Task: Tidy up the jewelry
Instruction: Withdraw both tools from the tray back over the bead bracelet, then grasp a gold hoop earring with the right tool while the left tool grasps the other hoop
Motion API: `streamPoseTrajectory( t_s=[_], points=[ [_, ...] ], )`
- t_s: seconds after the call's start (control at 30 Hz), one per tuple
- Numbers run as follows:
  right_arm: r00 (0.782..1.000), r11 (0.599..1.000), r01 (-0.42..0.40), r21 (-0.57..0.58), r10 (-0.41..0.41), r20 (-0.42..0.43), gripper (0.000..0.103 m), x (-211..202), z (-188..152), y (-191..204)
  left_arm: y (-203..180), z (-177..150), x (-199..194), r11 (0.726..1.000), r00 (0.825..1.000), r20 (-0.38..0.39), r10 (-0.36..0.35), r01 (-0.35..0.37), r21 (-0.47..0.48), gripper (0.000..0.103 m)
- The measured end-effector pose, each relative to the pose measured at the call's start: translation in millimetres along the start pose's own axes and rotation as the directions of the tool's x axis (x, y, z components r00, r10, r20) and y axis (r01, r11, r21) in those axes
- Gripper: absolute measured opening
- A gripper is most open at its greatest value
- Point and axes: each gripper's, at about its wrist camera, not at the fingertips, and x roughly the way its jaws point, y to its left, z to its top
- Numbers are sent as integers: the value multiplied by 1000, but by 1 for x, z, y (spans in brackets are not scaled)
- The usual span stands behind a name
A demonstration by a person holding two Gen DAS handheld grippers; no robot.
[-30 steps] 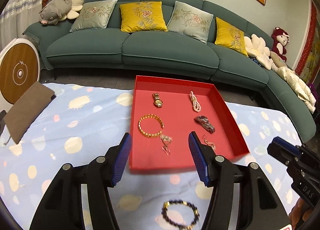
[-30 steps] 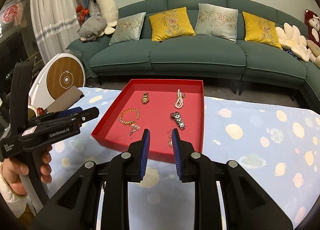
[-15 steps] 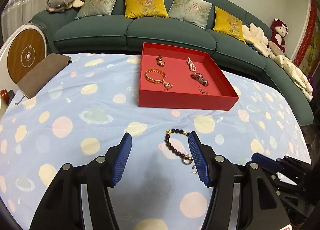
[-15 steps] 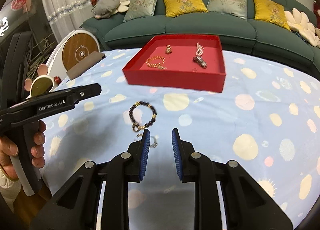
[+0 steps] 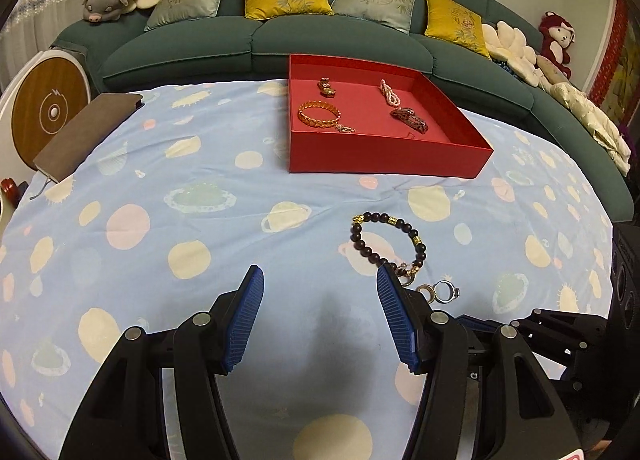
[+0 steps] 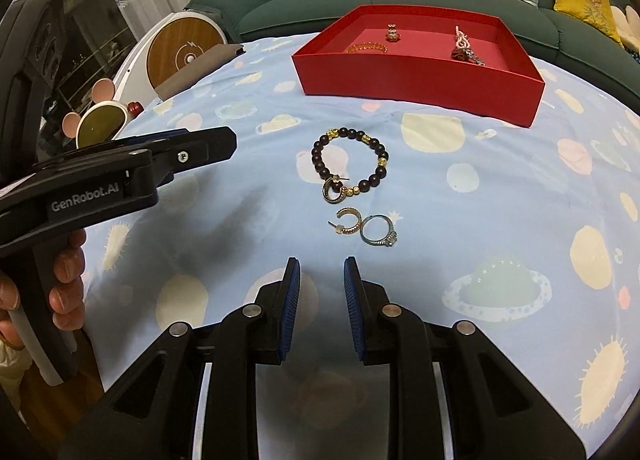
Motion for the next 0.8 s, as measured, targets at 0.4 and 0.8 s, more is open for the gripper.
streamPoseTrajectory(
  t_s=[0.4,0.8],
  points=[
    [999,999,37,15,-37,21,22,18,14,-7,1,-3,4,1000,1000,-23,-17,17,0,57],
    [996,996,77,-46,-75,53,22,28,22,-1,-4,-5,10,1000,999,-44,-28,29,7,57]
  ],
)
